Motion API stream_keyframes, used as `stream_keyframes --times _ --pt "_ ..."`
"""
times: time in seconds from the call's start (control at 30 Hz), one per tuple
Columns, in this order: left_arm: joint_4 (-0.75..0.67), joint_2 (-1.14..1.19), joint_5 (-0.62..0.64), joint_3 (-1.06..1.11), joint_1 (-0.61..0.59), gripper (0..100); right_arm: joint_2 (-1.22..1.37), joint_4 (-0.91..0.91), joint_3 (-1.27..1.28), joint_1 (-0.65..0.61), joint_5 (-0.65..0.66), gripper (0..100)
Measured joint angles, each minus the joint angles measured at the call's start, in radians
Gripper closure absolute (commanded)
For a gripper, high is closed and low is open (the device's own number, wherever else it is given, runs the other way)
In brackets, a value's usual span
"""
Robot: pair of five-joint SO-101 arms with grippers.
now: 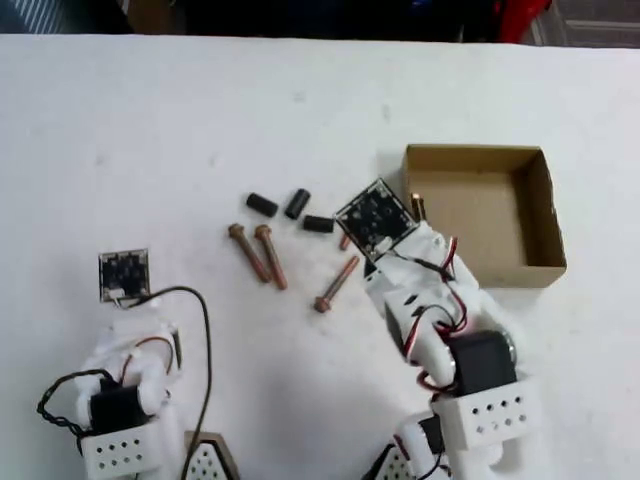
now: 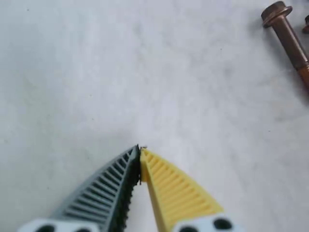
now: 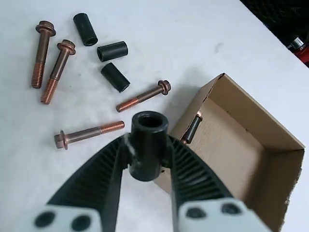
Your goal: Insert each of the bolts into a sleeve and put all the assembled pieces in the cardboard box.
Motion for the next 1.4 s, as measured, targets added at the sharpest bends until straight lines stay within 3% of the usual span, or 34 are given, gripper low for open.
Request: stream_keyframes --times 0.5,1.13,1.4 --pt "0.000 0.000 0.000 0.000 0.000 98 -0.034 -0.391 0.325 0.000 -0.157 96.8" --pt "-0.020 0.000 0.000 0.000 0.000 98 -0.034 -0.408 0.427 0.000 -0.157 96.8" --pt "-0.029 0.000 0.000 0.000 0.000 98 -0.051 -0.408 0.427 -0.094 -0.157 98.2"
